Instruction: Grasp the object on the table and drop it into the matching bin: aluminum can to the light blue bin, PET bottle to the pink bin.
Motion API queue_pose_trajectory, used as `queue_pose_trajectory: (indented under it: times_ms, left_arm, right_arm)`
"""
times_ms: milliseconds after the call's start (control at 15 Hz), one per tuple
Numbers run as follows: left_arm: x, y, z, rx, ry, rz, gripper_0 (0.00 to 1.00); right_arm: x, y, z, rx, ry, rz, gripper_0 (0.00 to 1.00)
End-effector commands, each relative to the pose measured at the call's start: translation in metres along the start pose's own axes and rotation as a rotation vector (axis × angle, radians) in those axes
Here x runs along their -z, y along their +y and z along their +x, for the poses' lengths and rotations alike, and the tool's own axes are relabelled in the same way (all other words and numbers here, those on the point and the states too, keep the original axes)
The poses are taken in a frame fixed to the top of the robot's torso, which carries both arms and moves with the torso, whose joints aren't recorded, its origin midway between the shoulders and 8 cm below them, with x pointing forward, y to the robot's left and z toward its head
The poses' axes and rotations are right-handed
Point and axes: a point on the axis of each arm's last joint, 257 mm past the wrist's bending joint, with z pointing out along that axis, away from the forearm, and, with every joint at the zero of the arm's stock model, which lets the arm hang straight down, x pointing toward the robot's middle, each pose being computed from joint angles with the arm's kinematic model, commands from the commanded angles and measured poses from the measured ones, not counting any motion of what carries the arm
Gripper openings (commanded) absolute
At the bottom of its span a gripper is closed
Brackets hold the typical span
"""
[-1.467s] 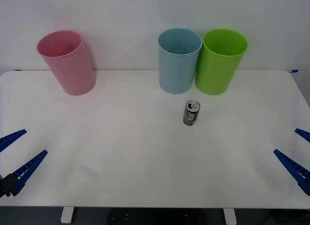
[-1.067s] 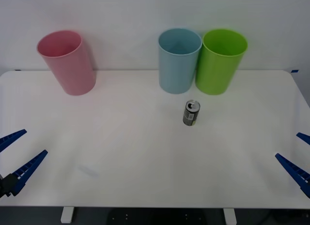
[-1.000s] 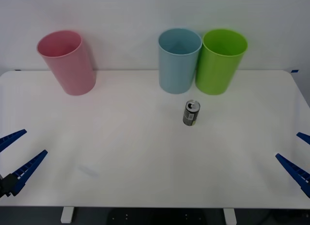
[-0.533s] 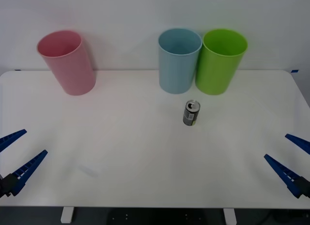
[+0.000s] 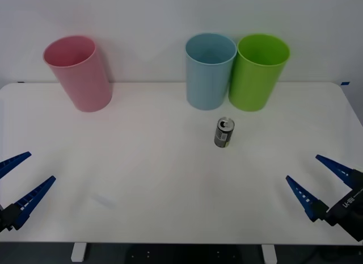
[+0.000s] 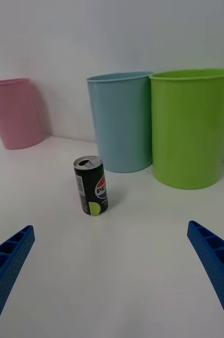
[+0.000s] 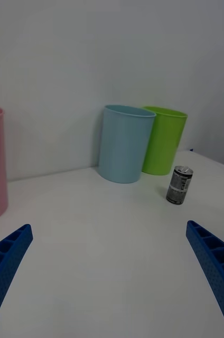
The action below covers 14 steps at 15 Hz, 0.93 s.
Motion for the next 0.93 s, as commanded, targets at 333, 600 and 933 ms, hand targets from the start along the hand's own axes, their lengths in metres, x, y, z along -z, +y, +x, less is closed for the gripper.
queue_pose_trajectory:
  times_ms: [333,600,933]
  left_arm:
    - [0.000,0.000,0.000,0.000,0.000,0.000,1.00]
    - [0.000,0.000,0.000,0.000,0.000,0.000,1.00]
    - [0.000,0.000,0.000,0.000,0.000,0.000,1.00]
  right_arm:
    - [-0.037,0.015,0.016,-0.042,-0.006,0.046,1.00]
    - [-0.066,0.021,0.033,-0.073,-0.013,0.020,1.00]
    - [-0.092,0.023,0.043,-0.039,-0.010,0.048,1.00]
